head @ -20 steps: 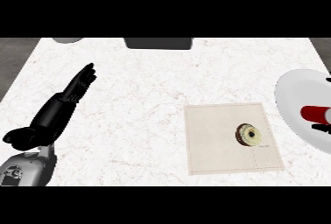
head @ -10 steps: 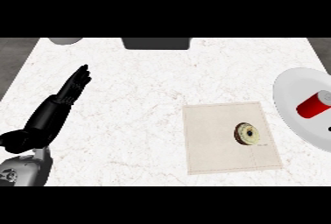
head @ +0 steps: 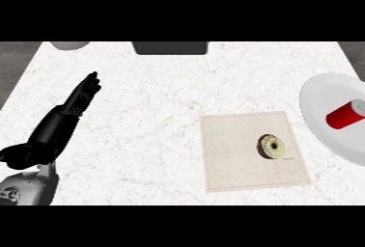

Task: Pick the can from the placemat and place it in the plate

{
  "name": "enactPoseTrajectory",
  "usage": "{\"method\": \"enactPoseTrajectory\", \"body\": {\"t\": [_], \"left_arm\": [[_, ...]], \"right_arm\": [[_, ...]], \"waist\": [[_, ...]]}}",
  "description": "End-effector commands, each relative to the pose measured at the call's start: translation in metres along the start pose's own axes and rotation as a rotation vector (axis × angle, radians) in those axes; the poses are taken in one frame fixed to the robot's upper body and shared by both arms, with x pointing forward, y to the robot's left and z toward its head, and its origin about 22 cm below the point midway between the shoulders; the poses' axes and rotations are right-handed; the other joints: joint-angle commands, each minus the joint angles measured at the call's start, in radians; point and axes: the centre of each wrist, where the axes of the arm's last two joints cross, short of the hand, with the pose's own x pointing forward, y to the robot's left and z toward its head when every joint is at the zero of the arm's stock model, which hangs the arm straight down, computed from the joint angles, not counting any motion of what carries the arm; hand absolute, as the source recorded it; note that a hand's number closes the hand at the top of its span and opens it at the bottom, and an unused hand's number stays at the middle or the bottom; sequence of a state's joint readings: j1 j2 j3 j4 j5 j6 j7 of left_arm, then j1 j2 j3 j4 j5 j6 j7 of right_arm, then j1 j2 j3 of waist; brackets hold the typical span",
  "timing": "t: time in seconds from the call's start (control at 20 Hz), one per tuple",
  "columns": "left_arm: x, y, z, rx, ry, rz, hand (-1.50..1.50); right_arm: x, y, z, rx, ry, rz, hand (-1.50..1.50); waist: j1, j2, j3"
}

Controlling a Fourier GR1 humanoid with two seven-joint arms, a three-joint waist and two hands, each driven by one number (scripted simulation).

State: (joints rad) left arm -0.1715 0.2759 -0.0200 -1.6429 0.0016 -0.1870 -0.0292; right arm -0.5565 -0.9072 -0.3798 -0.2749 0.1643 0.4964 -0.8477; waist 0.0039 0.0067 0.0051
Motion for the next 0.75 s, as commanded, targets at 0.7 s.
{"method": "enactPoseTrajectory", "body": {"t": [0.7], "left_arm": [[-0.001, 0.003, 0.009, -0.002, 0.002, -0.003, 0.00]], "right_arm": [[0.022, -0.055, 0.046, 0.174, -0.104, -0.170, -1.50]], "waist": [[-0.007, -0.003, 0.007]]}}
